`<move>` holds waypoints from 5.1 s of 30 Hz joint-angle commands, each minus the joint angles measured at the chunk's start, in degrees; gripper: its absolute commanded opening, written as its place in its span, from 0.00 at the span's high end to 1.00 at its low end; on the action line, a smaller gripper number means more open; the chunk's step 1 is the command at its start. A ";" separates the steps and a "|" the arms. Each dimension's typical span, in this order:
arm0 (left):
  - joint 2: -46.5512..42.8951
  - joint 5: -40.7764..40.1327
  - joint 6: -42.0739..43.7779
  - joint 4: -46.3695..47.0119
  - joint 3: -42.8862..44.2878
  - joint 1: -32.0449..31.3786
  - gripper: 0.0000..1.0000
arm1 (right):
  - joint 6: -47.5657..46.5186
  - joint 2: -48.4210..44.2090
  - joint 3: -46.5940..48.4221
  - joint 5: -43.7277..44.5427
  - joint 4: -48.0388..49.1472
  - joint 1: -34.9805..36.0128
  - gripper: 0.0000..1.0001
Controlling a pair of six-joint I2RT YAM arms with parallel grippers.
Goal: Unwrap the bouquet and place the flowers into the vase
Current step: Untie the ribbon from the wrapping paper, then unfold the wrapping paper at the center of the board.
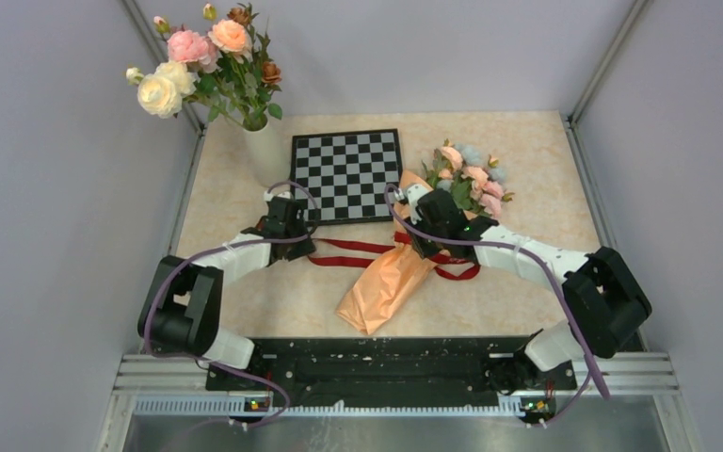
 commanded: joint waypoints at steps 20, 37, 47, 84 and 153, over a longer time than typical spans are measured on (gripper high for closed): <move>3.35 0.48 0.86 2.68 6.48 0.69 1.00 | 15.14 -20.42 2.49 21.33 -9.91 -17.35 1.00; 2.91 7.30 1.85 0.68 9.29 1.99 1.00 | 32.19 -23.12 -12.96 30.32 2.01 -47.72 1.00; 2.54 7.75 2.51 -0.42 9.22 2.16 1.00 | 32.46 -18.55 -17.68 27.53 4.91 -54.92 0.79; -8.12 38.13 8.17 5.78 -2.86 -7.95 0.01 | 44.06 -28.85 -31.17 -23.45 21.64 -28.91 0.17; 2.27 28.05 2.00 4.13 6.60 -11.99 0.49 | 33.50 -28.69 -13.82 -3.72 6.29 -28.46 0.44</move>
